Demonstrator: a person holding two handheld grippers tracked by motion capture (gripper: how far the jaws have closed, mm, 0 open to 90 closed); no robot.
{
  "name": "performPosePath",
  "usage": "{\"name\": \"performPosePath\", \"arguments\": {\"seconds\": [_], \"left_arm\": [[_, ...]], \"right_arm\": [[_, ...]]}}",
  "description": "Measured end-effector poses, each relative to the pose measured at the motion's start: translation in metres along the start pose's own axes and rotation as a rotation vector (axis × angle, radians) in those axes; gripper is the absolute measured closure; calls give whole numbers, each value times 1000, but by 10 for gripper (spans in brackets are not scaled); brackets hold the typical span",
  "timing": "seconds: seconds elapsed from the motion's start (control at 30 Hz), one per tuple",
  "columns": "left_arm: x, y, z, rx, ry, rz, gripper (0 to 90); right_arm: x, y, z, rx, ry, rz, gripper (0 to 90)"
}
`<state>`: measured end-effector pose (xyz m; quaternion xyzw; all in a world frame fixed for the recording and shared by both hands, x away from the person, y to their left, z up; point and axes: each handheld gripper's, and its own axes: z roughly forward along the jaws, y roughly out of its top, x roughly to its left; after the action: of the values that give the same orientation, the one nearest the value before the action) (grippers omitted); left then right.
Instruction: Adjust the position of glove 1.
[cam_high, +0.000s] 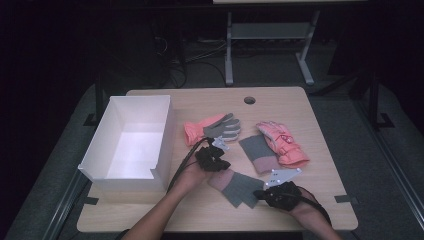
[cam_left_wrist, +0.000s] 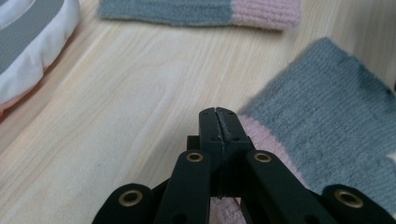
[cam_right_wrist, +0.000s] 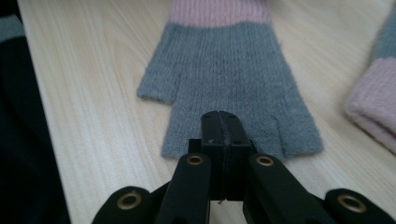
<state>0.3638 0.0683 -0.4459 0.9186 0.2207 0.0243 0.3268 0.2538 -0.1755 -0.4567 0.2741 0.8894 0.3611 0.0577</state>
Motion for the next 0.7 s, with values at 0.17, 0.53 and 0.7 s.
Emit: {"name": "performPosePath", "arguments": {"seconds": [0.17,0.53,0.7], "left_arm": [[-2,-6,-6,19,13,7,898],[-8,-28,-26,63,32,-19,898],[-14,-38,-33,71,33,-49,898]], "right_arm": [[0,1,6,23,-2,-13,898],[-8,17,19,30,-13,-4,899],[-19,25,27,20,-32,8,899]]}}
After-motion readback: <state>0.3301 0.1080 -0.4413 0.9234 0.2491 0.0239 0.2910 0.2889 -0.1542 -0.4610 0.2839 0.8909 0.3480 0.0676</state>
